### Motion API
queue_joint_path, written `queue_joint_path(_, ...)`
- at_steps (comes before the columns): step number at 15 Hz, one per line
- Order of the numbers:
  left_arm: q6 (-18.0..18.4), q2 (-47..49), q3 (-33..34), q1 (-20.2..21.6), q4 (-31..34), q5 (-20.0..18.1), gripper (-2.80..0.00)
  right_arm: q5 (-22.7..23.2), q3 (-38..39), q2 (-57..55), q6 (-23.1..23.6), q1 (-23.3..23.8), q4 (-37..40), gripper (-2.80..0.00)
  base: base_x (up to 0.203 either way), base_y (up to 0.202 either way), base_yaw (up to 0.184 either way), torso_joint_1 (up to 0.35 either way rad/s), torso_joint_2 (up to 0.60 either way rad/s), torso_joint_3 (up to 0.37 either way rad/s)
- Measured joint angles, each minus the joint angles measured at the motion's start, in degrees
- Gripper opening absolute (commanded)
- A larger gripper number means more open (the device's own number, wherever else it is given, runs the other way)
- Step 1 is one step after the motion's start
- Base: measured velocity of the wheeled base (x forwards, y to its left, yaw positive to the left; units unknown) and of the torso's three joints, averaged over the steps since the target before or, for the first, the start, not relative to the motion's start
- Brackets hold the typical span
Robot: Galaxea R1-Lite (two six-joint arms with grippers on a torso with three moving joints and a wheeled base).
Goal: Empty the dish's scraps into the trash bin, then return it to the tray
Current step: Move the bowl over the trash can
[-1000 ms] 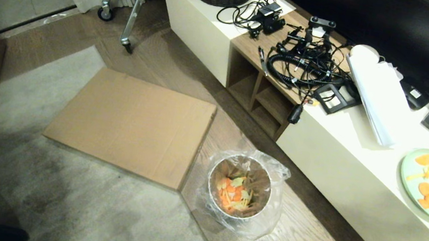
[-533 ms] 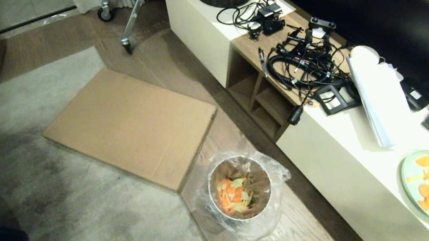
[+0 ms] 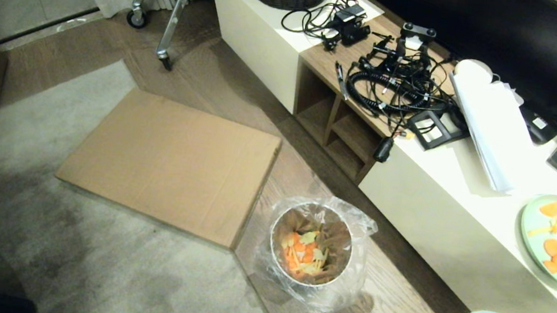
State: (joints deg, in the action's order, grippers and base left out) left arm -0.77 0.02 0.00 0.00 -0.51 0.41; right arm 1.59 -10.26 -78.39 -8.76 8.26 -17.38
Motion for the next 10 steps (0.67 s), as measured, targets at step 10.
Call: queue_joint_path(10,0.02,0.0,0.0,0.0,0.0,0.01,-2.8,-10.49,-19.12,-15.97,0.82,-17.62,-0.45,-2.8,0.0,0.0,0.0,0.0,0.0,0.0)
